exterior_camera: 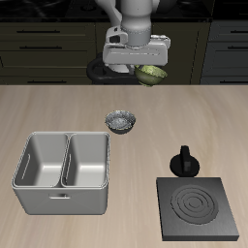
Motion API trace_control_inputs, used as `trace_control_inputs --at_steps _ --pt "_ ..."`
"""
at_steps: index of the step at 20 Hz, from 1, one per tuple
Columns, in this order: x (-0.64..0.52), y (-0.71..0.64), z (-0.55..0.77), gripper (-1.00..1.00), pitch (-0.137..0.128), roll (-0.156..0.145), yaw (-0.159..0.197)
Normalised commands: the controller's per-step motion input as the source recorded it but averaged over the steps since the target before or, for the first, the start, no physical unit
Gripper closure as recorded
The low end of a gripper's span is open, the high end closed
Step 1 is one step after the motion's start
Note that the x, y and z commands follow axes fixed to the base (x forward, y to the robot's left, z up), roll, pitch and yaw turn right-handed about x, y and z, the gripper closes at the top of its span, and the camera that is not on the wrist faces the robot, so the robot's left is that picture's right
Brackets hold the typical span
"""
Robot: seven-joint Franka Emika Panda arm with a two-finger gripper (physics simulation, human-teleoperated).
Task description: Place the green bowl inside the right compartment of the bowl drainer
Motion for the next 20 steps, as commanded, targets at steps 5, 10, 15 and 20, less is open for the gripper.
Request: trace_control_inputs --at_steps 5,10,15,20 --pt "0.04 -0.50 0.24 1.00 -0.047 -0.061 0.011" --pt "0.15 -0.56 0.20 1.00 -0.009 -0.033 0.012" --pt "0.15 -0.44 0.12 1.00 0.016 -0.022 0.011" --pt "0.18 -0.34 0.08 1.00 0.043 0.023 -0.015"
